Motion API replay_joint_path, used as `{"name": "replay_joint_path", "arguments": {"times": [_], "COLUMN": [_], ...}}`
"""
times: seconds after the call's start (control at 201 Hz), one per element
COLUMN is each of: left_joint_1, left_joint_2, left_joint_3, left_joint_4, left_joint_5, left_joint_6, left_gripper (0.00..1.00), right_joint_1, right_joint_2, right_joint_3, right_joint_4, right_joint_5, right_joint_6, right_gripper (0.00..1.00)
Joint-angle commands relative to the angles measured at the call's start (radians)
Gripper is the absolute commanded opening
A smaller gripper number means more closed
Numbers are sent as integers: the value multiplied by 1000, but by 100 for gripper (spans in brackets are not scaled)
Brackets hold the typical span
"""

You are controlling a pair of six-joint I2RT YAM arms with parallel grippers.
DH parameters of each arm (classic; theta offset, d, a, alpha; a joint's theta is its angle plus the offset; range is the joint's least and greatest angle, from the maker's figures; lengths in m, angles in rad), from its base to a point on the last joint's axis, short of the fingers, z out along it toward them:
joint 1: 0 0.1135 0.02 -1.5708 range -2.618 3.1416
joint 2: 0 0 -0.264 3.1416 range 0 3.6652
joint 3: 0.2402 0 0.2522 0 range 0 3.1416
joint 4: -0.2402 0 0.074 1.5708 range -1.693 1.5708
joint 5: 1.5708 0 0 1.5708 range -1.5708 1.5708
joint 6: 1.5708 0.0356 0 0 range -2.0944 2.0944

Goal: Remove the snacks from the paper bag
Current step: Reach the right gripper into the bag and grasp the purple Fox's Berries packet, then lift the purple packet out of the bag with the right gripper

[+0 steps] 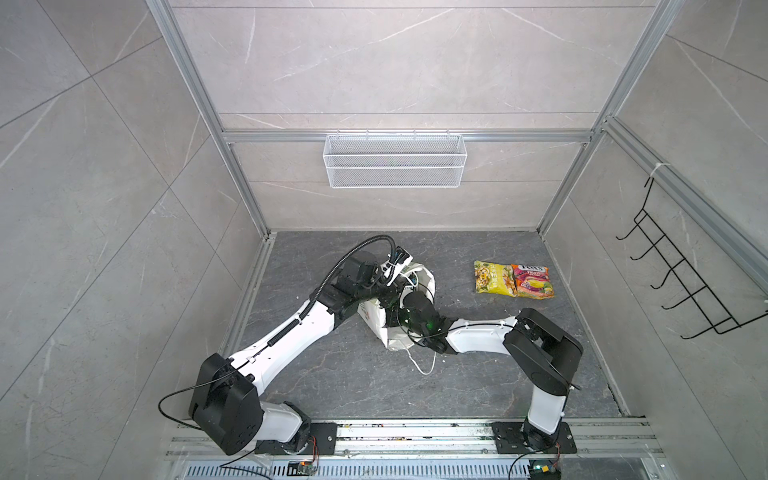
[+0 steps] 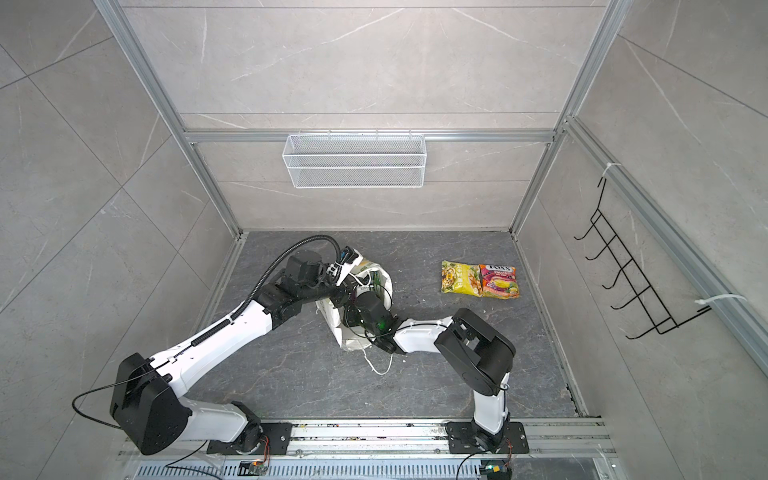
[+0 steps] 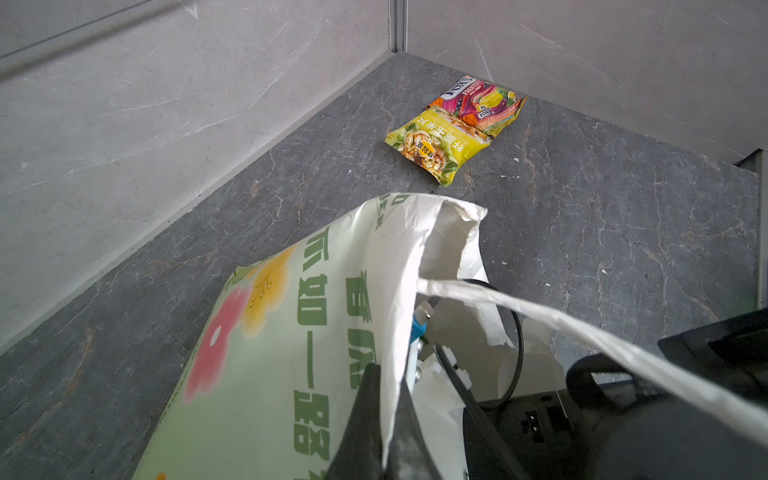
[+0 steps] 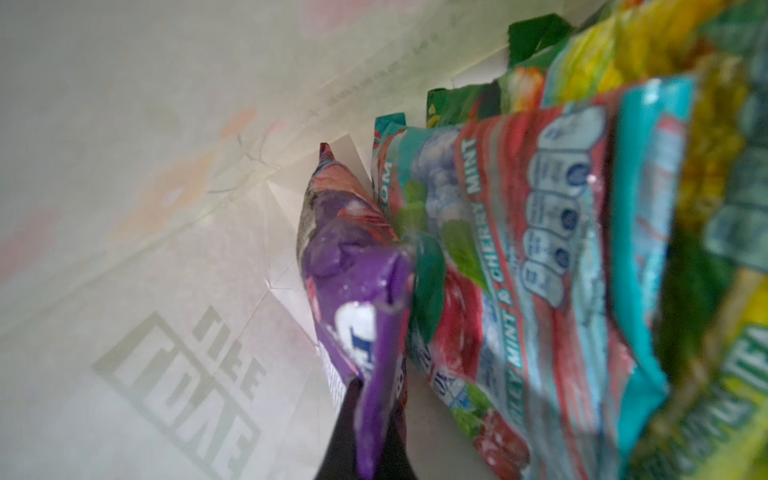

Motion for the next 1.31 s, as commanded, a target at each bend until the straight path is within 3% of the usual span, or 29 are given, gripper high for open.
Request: {"name": "replay_joint_path", "arguments": {"times": [0.0,0.343,0.532,0.891,1.304], "left_joint_1": [-7,-7,-7,-7,-6], "left_joint_2": [-45,-37,-32,-50,-72], "left_joint_3": [-4,-14,-11,-14,-30], "left_joint_4": [76,83,85,73,111], "left_joint_5": [-1,-15,-13,-51,-161], "left_joint_6": [-18,-8,-11,-9,-37], "left_gripper": [0,0,0,0,0], "right_joint_1": [0,7,7,17,15], "right_joint_2": [-87,-288,-325,-427,-708], "right_joint_3": [-20,-96,-110,-72,-33], "right_joint_4": [-21,-127,-165,-214,-481], "right_joint_5": [-2,-5,-16,-81,-100], "right_joint_6": [-10,-66,-96,-171,-354], "right_gripper": [5,3,7,3,2]}}
